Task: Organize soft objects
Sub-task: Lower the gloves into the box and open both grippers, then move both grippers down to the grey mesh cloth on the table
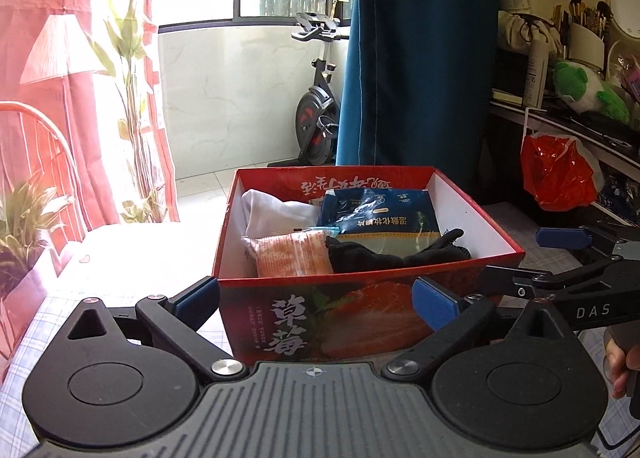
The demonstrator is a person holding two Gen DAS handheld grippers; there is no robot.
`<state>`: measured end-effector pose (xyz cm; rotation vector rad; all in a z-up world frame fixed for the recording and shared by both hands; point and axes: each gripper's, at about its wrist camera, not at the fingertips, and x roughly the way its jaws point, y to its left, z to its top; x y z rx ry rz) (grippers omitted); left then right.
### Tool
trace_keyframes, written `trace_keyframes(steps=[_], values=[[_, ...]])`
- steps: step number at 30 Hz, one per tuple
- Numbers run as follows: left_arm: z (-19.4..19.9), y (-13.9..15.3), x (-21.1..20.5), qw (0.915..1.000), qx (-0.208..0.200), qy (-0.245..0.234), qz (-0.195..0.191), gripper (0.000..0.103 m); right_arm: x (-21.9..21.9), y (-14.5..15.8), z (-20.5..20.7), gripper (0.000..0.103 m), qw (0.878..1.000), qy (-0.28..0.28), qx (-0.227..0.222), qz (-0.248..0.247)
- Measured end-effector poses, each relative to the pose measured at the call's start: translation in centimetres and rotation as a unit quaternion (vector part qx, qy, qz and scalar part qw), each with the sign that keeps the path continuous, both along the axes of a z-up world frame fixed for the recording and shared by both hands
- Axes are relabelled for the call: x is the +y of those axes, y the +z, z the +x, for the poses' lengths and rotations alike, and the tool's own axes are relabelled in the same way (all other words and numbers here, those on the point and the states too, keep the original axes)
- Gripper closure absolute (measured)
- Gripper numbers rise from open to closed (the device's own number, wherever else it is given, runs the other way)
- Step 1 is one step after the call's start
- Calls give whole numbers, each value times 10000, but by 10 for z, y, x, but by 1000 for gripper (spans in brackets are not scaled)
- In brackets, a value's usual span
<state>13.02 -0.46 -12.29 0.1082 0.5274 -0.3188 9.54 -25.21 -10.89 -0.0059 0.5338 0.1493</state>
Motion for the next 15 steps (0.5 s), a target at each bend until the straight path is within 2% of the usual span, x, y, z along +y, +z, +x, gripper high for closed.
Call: trace_keyframes(steps=[7, 15], values=[[-25, -15, 11, 10000, -12, 69, -41, 0, 1, -10, -25, 0, 9999, -32, -75, 89], [-49, -33, 15, 9999, -24, 123, -58, 0, -6, -31, -48, 0, 9992, -299, 94, 258]])
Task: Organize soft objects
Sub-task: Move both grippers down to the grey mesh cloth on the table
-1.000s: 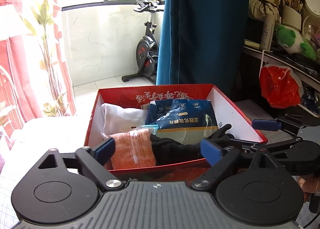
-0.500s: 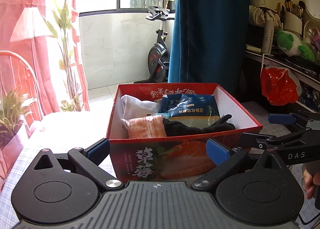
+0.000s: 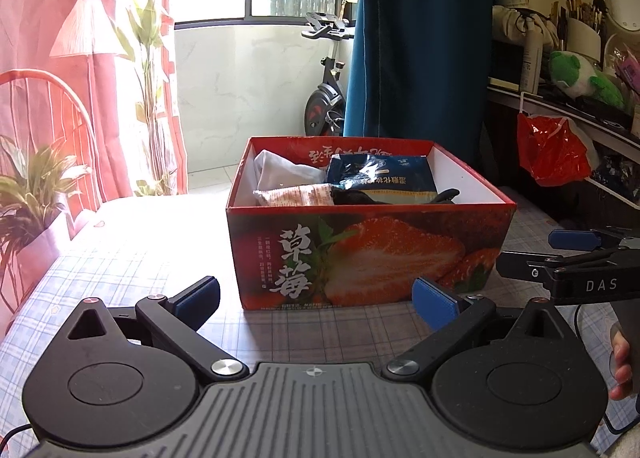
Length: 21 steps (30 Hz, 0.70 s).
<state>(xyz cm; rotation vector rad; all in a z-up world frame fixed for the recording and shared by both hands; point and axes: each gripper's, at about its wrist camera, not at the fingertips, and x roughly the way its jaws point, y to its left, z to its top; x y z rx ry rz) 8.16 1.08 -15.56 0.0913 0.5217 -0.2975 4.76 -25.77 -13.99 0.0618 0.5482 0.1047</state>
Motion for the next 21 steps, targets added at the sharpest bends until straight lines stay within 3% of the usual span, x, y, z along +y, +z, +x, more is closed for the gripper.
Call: trace_keyframes(steps=[7, 13, 21], values=[[-16, -26, 4, 9995, 266, -29, -156, 0, -3, -22, -24, 1, 9999, 15, 61, 111], [-28, -45, -1, 9992, 397, -50, 49, 0, 0, -38, -44, 1, 9999, 16, 103, 95], [-35, -57, -1, 9983, 583, -86, 42, 0, -2, -57, -59, 1, 9996, -82, 267, 84]])
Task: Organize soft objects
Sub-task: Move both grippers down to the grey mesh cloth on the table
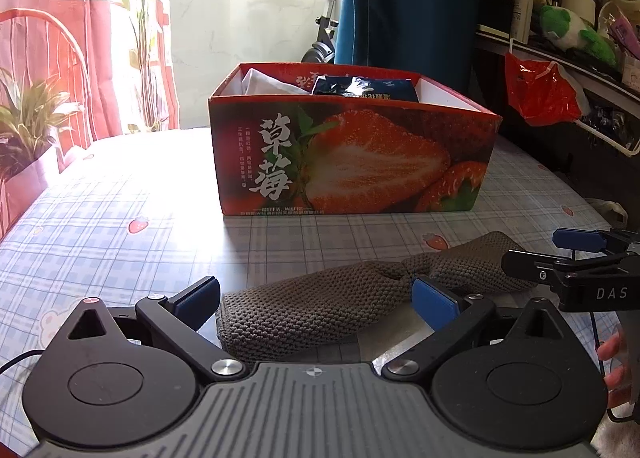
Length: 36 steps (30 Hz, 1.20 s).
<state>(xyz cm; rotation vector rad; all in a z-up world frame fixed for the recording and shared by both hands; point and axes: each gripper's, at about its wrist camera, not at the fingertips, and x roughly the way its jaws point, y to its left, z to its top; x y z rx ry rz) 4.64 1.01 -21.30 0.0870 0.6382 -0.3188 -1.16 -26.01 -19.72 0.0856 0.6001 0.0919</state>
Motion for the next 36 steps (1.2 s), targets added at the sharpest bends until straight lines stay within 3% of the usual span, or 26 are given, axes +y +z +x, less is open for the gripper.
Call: trace_keyframes(steps=[6, 14, 18, 26, 36], values=[[4, -13, 1, 9996, 289, 39, -11, 0, 6, -13, -3, 1, 9998, 89, 165, -72], [14, -12, 15, 9975, 253, 651, -66, 1, 7, -8, 8, 1, 9992, -104, -90, -382], [30, -14, 17, 9951, 456, 871, -127, 17, 10, -14, 23, 0, 9986, -72, 58, -525], [43, -31, 20, 9917, 841, 967, -135, 20, 2, -31, 37, 0, 9980, -387, 231, -433], [38, -37, 18, 9926, 816, 901, -60, 20, 4, -40, 38, 0, 9968, -411, 433, -534]])
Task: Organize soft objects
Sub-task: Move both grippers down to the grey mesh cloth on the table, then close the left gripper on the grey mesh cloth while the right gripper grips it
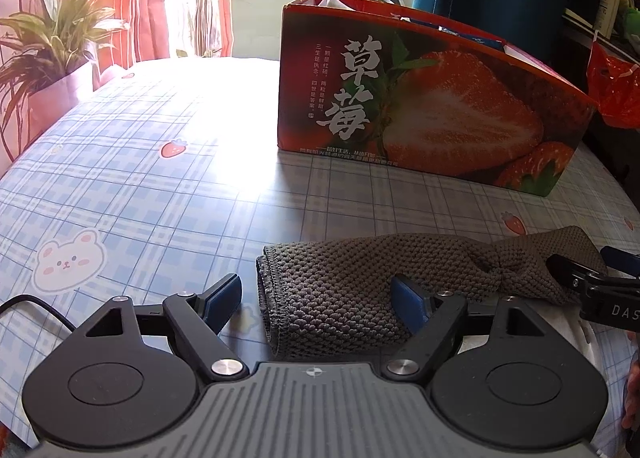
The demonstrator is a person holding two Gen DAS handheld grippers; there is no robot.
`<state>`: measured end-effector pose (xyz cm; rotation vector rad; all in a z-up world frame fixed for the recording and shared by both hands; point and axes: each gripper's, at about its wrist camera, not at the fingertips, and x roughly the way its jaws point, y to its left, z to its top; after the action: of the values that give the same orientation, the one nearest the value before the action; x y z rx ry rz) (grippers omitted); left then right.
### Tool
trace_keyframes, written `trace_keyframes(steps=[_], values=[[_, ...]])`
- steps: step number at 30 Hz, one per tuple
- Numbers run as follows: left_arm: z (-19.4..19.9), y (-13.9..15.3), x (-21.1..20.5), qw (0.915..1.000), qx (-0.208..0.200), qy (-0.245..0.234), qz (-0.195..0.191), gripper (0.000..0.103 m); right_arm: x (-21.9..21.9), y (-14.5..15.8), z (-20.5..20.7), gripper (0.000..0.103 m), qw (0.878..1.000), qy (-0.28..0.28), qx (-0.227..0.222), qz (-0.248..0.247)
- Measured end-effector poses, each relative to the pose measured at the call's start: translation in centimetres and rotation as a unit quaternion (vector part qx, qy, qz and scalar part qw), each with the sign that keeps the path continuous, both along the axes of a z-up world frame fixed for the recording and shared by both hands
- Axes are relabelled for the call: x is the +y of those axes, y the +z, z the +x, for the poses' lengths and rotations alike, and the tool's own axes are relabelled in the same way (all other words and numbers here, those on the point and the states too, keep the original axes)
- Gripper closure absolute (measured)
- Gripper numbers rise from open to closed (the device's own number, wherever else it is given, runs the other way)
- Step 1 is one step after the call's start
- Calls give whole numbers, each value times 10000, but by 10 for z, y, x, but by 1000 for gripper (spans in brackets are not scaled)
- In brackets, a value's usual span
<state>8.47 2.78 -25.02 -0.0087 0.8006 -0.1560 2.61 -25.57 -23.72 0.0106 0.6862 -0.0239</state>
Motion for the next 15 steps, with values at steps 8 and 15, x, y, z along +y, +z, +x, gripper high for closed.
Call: trace_keyframes(steps=[8, 15], values=[[-2, -3, -2, 9999, -84, -89, 42, 20, -4, -4, 3, 0, 9996, 22, 199, 215], [-6, -2, -3, 9997, -120, -230, -37, 33, -3, -4, 0, 0, 9995, 118, 226, 170]])
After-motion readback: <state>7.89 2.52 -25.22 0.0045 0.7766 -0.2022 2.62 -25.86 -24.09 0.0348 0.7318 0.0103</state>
